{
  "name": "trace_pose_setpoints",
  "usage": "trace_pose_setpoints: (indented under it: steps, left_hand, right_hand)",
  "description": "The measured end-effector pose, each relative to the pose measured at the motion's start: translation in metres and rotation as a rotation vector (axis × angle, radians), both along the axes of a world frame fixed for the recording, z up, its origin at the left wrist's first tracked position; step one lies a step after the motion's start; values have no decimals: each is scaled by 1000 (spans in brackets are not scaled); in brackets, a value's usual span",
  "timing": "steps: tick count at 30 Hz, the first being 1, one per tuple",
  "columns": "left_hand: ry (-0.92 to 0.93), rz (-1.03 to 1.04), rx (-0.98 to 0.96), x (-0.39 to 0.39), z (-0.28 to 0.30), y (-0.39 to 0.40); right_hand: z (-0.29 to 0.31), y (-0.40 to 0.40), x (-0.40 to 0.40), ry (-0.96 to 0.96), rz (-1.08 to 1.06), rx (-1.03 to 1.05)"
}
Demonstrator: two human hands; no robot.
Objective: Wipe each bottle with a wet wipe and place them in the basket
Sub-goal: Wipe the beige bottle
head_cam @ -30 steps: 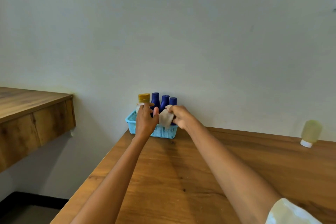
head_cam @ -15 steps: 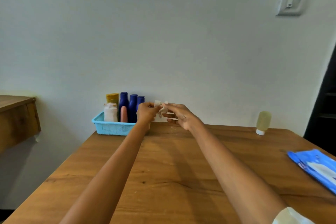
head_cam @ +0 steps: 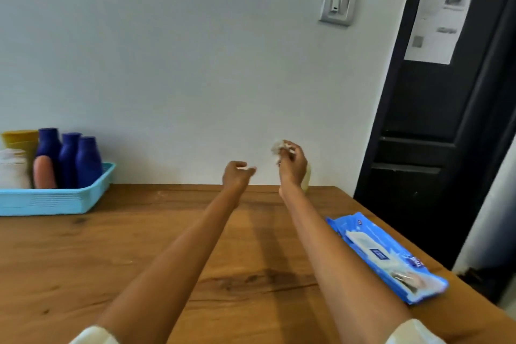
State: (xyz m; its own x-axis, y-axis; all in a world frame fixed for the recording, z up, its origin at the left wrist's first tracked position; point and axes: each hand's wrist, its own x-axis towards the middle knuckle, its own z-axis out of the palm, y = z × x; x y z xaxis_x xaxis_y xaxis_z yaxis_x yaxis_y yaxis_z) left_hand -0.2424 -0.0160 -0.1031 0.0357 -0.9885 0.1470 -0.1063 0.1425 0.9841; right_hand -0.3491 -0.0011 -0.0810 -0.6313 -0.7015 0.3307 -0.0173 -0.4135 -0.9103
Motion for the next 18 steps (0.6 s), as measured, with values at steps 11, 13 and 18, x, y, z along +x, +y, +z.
trace_pose_setpoints:
  steps: [11, 13, 18]
  left_hand:
    - [-563, -18, -67, -155, -48, -54]
    - [-550, 3, -60, -165, -56, -65]
    - [-427, -39, -88, -170, -69, -81]
  right_hand:
    - [-13, -29, -117, -116, -110, 37]
    - [-15, -37, -127, -76, -87, 45]
    - [-21, -48, -137, -26, -46, 52]
